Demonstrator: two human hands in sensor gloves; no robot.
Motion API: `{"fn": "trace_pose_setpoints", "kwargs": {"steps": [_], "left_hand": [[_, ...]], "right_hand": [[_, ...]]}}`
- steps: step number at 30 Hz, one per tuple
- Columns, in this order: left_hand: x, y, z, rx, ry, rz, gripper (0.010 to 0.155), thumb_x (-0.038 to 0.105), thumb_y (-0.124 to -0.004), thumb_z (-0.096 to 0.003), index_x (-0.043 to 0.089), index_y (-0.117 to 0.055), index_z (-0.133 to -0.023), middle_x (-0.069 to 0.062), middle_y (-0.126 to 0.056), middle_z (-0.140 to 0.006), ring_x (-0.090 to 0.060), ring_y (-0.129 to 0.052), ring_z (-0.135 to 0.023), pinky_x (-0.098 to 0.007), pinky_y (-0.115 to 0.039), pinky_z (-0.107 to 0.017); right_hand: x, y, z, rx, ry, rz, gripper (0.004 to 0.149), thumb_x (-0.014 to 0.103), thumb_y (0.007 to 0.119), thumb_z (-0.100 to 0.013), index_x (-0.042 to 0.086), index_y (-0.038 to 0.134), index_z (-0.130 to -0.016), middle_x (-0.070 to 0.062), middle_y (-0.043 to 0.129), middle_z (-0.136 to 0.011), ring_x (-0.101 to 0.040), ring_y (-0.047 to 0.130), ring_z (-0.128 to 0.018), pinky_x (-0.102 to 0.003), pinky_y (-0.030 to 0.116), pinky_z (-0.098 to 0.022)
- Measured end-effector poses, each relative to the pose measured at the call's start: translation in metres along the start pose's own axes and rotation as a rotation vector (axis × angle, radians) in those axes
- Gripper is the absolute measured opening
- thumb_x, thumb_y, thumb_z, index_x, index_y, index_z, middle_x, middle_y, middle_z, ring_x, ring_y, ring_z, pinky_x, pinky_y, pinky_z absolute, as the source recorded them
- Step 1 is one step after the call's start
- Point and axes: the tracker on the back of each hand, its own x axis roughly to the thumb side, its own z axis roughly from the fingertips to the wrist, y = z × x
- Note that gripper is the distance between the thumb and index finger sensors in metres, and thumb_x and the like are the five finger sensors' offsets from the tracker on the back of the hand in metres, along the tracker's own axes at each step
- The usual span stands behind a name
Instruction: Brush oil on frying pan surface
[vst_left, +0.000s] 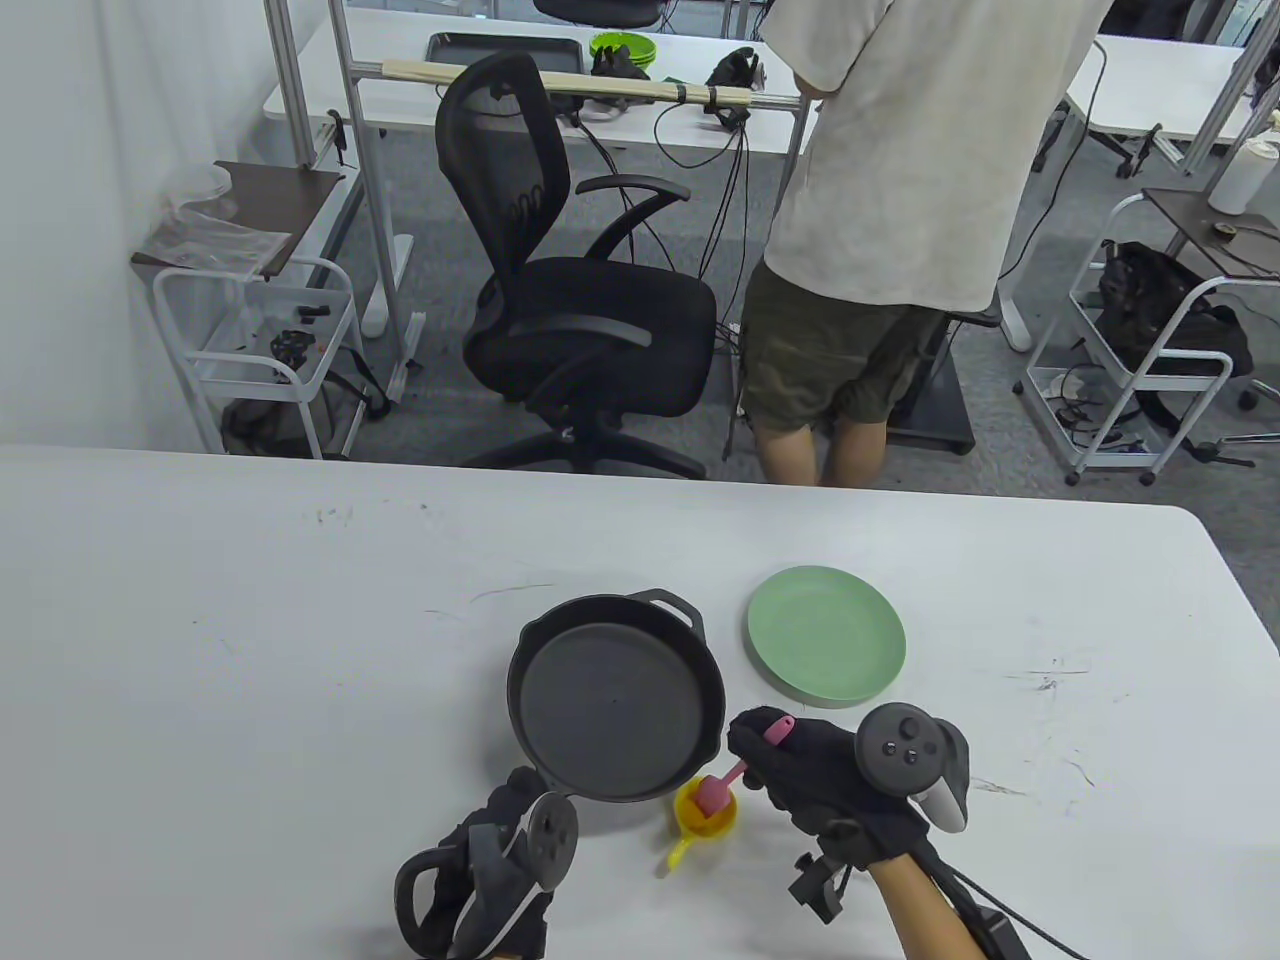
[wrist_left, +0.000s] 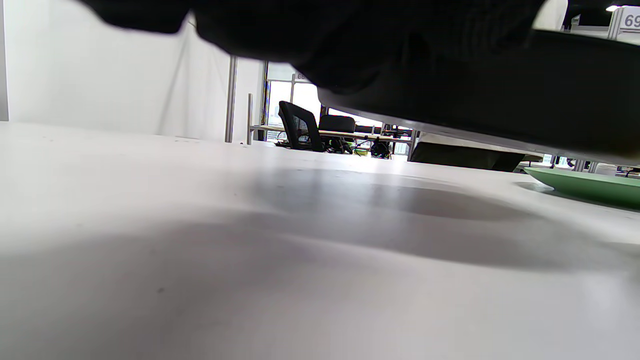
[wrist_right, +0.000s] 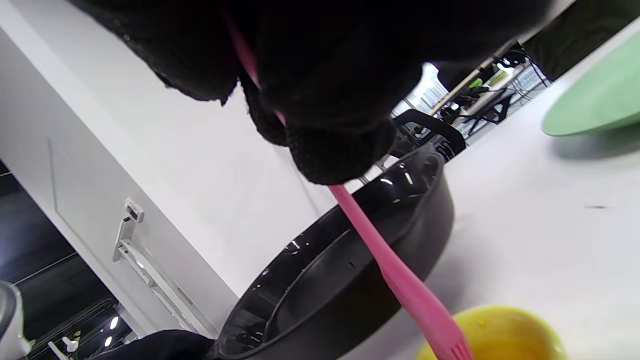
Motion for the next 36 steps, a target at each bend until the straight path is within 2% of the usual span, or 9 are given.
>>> {"fn": "trace_pose_setpoints", "kwargs": {"steps": [7, 10, 22, 26, 31, 36], "left_hand": [[0.0, 0.0, 0.0, -0.001, 0.002, 0.002, 0.063, 0.055, -0.073, -0.0489, 0.013, -0.076, -0.096, 0.004, -0.098, -0.052, -0.011, -0.096, -0.022, -0.034, -0.087, -0.021], [-0.001, 0.0, 0.0, 0.0, 0.004, 0.005, 0.063, 0.055, -0.074, -0.0489, 0.013, -0.077, -0.096, 0.004, -0.098, -0.052, -0.011, -0.096, -0.022, -0.034, -0.087, -0.021], [-0.001, 0.001, 0.0, 0.0, 0.001, 0.002, 0.063, 0.055, -0.073, -0.0489, 0.013, -0.077, -0.096, 0.004, -0.098, -0.051, -0.011, -0.096, -0.022, -0.034, -0.087, -0.021], [-0.001, 0.001, 0.0, -0.001, 0.003, 0.001, 0.063, 0.055, -0.073, -0.049, 0.013, -0.077, -0.096, 0.004, -0.098, -0.051, -0.011, -0.096, -0.022, -0.034, -0.087, -0.021], [-0.001, 0.001, 0.0, -0.002, 0.001, -0.002, 0.063, 0.055, -0.073, -0.0489, 0.013, -0.077, -0.096, 0.004, -0.098, -0.051, -0.011, -0.096, -0.021, -0.034, -0.087, -0.021], [-0.001, 0.004, 0.001, 0.005, -0.003, 0.003, 0.063, 0.055, -0.074, -0.0489, 0.013, -0.077, -0.096, 0.004, -0.098, -0.052, -0.011, -0.096, -0.021, -0.035, -0.087, -0.021]], "right_hand": [[0.025, 0.024, 0.002, 0.074, -0.082, 0.146, 0.043, 0.049, 0.075, -0.06, 0.016, 0.084, -0.086, -0.017, 0.101, -0.058, -0.011, 0.096, -0.026, -0.025, 0.086, -0.015], [0.033, 0.028, 0.004, 0.089, -0.097, 0.134, 0.044, 0.049, 0.075, -0.06, 0.015, 0.085, -0.086, -0.017, 0.101, -0.057, -0.011, 0.097, -0.025, -0.026, 0.086, -0.015], [0.027, 0.006, 0.004, 0.018, -0.08, 0.085, 0.044, 0.048, 0.075, -0.06, 0.015, 0.085, -0.086, -0.018, 0.101, -0.058, -0.012, 0.097, -0.026, -0.026, 0.086, -0.015], [0.023, 0.009, 0.002, 0.033, -0.064, 0.098, 0.044, 0.048, 0.076, -0.06, 0.015, 0.085, -0.086, -0.018, 0.101, -0.058, -0.012, 0.097, -0.026, -0.027, 0.086, -0.015], [0.026, 0.02, 0.001, 0.102, -0.063, 0.07, 0.044, 0.048, 0.075, -0.06, 0.015, 0.085, -0.086, -0.018, 0.101, -0.058, -0.012, 0.097, -0.026, -0.026, 0.086, -0.015], [0.03, 0.012, 0.002, 0.073, -0.085, 0.086, 0.044, 0.048, 0.075, -0.06, 0.015, 0.085, -0.087, -0.018, 0.102, -0.059, -0.012, 0.097, -0.026, -0.026, 0.086, -0.015]]}}
